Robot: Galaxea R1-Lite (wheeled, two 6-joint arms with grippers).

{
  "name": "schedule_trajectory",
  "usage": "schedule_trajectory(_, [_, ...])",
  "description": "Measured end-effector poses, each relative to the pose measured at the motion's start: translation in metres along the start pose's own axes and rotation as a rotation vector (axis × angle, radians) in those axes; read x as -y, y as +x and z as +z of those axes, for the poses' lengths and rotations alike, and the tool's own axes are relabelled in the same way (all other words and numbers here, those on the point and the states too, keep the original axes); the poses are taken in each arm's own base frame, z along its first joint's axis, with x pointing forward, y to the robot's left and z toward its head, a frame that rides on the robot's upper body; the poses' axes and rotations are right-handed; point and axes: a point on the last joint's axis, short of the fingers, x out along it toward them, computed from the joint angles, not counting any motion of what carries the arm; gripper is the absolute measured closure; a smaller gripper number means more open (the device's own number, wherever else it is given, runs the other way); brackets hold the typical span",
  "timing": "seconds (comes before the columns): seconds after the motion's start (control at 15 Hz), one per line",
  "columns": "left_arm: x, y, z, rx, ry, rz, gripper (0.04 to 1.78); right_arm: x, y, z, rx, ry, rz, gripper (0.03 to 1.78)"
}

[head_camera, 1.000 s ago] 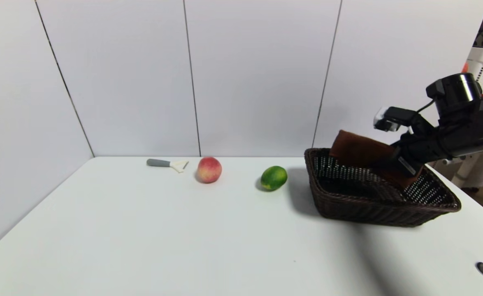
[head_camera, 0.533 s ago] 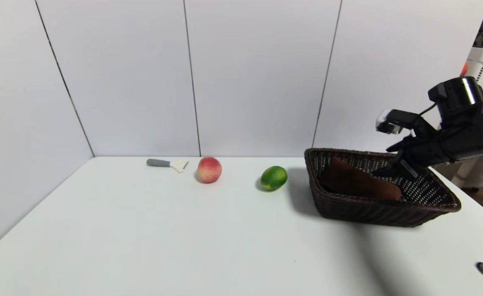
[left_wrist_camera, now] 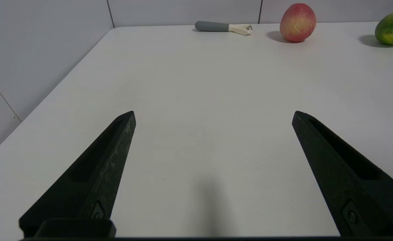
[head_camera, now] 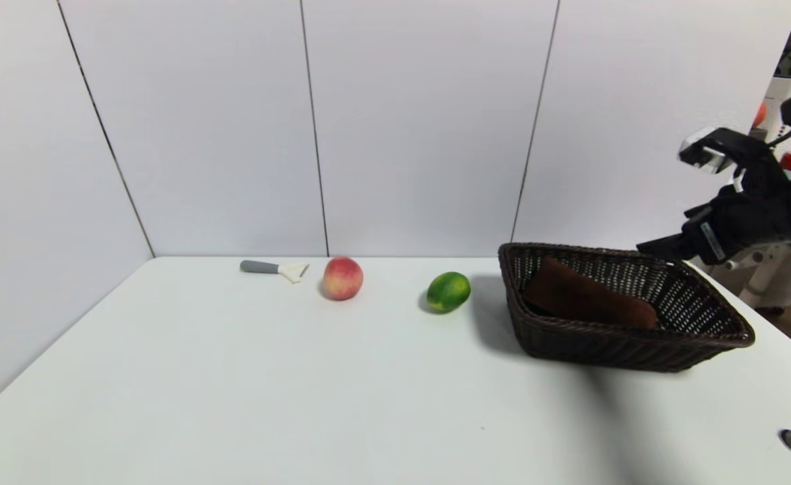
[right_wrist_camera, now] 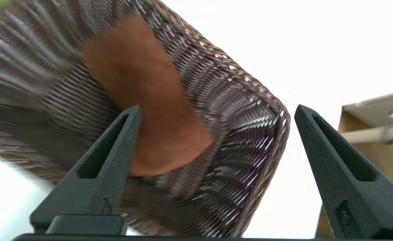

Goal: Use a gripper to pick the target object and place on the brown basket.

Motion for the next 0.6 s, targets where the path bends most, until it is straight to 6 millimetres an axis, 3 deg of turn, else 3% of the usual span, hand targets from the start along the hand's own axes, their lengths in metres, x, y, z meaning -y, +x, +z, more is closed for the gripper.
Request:
schedule_trajectory(0.33, [0.000, 0.000, 0.000, 0.000, 0.000, 0.000, 0.13, -0.031, -0.073, -0.030, 0.055, 0.196, -0.027, 0.16])
schedule_trajectory(0.6, [0.000, 0.000, 0.000, 0.000, 0.000, 0.000, 0.13, -0.077, -0.136, -0.089, 0.128, 0.249, -0.058, 0.14])
